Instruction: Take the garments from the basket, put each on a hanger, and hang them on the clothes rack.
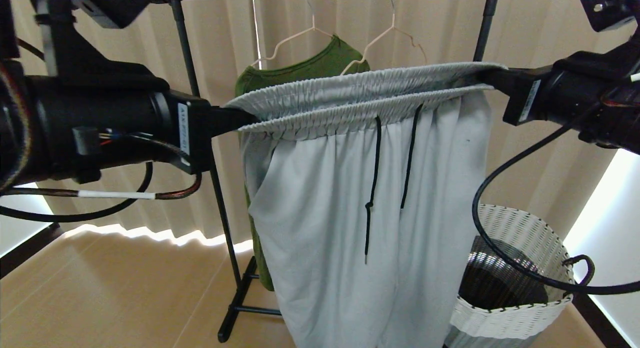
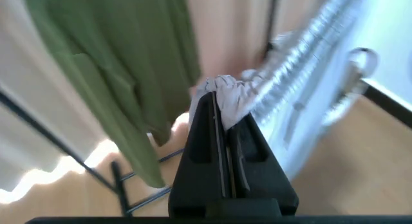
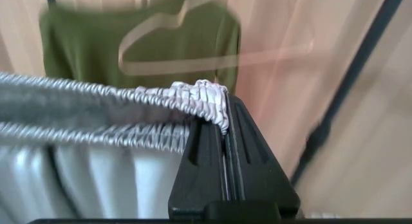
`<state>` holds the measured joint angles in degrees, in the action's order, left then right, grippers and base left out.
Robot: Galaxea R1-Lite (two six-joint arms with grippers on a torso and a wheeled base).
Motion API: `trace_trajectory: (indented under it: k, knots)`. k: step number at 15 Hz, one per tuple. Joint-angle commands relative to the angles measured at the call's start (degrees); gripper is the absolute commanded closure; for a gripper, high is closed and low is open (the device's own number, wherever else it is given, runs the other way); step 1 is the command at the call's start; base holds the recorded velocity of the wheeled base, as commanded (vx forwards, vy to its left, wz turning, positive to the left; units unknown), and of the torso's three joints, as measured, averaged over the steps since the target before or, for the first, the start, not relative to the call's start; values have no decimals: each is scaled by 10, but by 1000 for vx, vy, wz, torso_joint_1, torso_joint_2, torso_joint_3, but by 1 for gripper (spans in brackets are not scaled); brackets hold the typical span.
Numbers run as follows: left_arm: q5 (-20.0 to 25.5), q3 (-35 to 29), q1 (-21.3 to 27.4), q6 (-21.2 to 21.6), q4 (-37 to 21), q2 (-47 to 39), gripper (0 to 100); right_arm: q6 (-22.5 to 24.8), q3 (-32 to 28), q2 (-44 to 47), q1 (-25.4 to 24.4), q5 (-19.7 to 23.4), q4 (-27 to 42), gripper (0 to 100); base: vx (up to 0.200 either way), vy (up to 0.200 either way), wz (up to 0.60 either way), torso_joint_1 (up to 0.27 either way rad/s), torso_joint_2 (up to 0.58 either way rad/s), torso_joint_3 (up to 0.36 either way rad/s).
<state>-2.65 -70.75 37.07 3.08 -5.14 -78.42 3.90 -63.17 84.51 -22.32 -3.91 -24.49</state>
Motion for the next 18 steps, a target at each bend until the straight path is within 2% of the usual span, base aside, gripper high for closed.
trace_trajectory:
  k: [1, 3, 5, 13, 14, 16, 18]
  knots:
    - [41, 5, 0, 3, -8, 46, 100, -2, -18, 58, -1, 1, -58, 100, 0, 0, 0, 0, 0, 0]
    - [89, 26, 4, 8, -7, 69, 100, -7, -29, 88, -2, 3, -106, 100, 0, 0, 0, 0, 0, 0]
    - [134, 47, 8, 16, -7, 89, 100, -19, -46, 103, -2, 4, -116, 100, 0, 0, 0, 0, 0, 0]
    - [134, 44, 4, 26, -1, 84, 100, -18, -43, 80, -3, -1, -94, 100, 0, 0, 0, 0, 0, 0]
    - [116, 31, -6, 27, 8, 64, 100, -18, -44, 54, -2, -2, -61, 100, 0, 0, 0, 0, 0, 0]
    - [36, 0, -14, 39, 36, 20, 100, -18, -43, 6, -2, -2, 0, 100, 0, 0, 0, 0, 0, 0]
    - [-23, -21, -14, 40, 84, -25, 100, -18, -34, -39, -2, -2, 45, 100, 0, 0, 0, 0, 0, 0]
